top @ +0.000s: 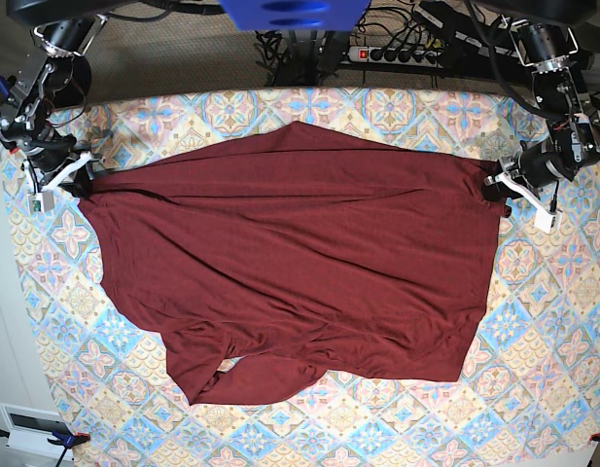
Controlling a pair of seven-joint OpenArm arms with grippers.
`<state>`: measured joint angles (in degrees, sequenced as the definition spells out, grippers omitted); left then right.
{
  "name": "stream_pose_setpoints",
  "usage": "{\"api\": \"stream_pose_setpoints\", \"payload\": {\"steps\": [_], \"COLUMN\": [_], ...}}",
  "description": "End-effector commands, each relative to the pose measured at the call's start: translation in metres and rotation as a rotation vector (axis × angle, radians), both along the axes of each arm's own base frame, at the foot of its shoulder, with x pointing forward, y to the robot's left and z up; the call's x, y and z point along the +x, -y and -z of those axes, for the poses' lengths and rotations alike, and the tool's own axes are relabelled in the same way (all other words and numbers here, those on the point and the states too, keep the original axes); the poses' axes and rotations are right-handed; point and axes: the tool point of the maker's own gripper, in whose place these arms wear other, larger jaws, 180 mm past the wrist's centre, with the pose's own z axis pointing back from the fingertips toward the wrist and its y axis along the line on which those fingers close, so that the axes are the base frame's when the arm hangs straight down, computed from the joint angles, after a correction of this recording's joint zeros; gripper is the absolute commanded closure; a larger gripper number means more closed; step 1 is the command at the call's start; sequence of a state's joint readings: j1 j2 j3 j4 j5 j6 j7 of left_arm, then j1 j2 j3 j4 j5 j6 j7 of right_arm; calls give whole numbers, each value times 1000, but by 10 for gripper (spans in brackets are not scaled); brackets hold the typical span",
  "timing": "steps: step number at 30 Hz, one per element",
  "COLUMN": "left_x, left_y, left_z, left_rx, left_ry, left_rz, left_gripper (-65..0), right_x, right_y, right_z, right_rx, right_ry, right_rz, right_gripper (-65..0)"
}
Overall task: Layout the t-shirt on the table in an organized manner, then fold the t-shirt properly
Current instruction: 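Lift the shirt edge with both grippers and fold it over the body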
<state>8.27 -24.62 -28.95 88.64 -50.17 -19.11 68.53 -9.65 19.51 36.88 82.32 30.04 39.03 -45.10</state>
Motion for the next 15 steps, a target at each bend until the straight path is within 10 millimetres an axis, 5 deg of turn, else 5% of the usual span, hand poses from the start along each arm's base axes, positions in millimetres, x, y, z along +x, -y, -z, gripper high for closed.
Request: {"api": "stream_pose_setpoints", "payload": {"steps": [1,7,15], "left_x": [7,-3,-26], "left_y": [-8,-8,-17], "left_z": [-10,11,21], "left_rx": [29,155,190], "left_ry": [34,-61,-126], "left_rz": [2,74,96], "left_gripper": [-1,-24,-200], "right_x": [9,9,9], "right_y": [7,7,7], "right_z": [-15,-15,-15], "right_rx": [-16,-16,-16], "right_ry": [51,51,51], "right_rz": [-4,-4,-4], "right_gripper": [0,0,0]}}
